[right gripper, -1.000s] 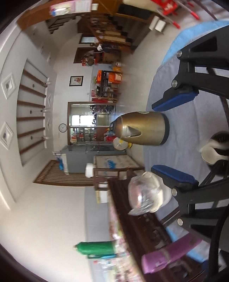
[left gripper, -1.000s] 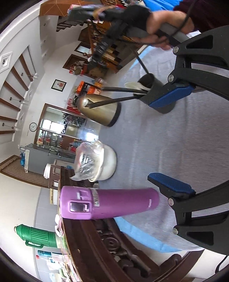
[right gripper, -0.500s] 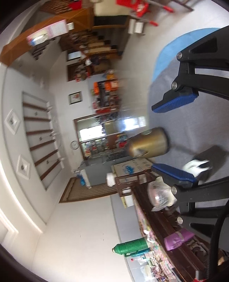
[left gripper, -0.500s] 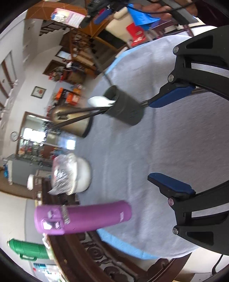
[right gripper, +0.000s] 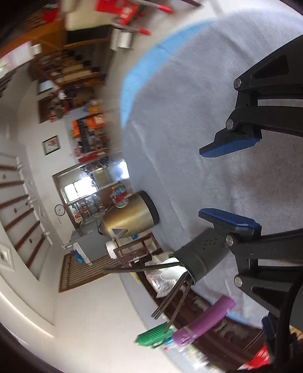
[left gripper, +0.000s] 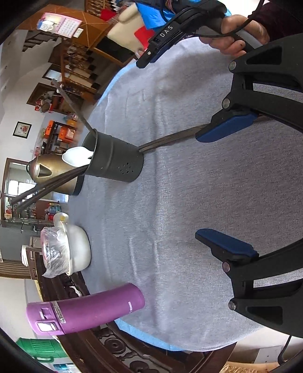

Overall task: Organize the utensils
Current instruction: 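Move the left gripper down to a brown chopstick lying on the table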

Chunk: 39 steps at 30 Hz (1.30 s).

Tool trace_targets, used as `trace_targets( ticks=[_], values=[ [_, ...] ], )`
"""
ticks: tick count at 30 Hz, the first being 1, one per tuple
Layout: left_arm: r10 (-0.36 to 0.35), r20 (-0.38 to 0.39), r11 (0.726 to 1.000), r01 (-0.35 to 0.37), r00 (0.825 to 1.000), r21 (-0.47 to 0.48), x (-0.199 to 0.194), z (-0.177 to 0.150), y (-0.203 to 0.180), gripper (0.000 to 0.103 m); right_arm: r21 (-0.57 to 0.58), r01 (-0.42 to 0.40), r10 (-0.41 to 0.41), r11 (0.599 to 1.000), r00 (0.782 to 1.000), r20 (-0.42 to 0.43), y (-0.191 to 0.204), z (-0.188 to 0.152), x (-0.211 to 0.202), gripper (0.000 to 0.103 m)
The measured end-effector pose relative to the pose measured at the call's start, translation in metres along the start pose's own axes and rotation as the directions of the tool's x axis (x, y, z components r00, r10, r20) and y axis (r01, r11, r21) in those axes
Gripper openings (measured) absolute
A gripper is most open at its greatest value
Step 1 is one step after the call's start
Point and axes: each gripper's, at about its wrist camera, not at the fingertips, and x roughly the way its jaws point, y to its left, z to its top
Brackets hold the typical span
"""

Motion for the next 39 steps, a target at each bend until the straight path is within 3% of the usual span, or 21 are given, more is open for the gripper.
trace_targets(
  ticks=[8,13,22,33,39],
  values=[
    [0.023,-0.044,0.999,-0.021,0.999,0.044,0.02,0.008,-0.02,0.077,0.184,-0.142,0.148,0.973,0.989,-0.022,-0.031,-0.006,0.013,0.05],
    [0.033,-0.083,0.998,-0.028,0.996,0.059,0.045,0.023,-0.032,0.077,0.189,-0.17,0.178,0.967,0.984,-0.026,-0.031,-0.007,0.013,0.051],
    [0.104,-0.146,0.99,-0.089,0.984,0.106,0.075,0.029,-0.046,0.077,0.192,-0.169,0.18,0.967,0.983,-0.041,-0.031,-0.01,0.014,0.051],
    [0.093,-0.13,0.988,-0.075,0.987,0.134,0.077,0.034,-0.058,0.078,0.195,-0.149,0.164,0.969,0.985,-0.061,-0.028,-0.008,0.021,0.051],
    [0.076,-0.157,0.994,-0.063,0.985,0.086,0.076,0.028,-0.043,0.078,0.198,-0.146,0.162,0.969,0.985,-0.065,-0.028,-0.009,0.022,0.051]
  ],
)
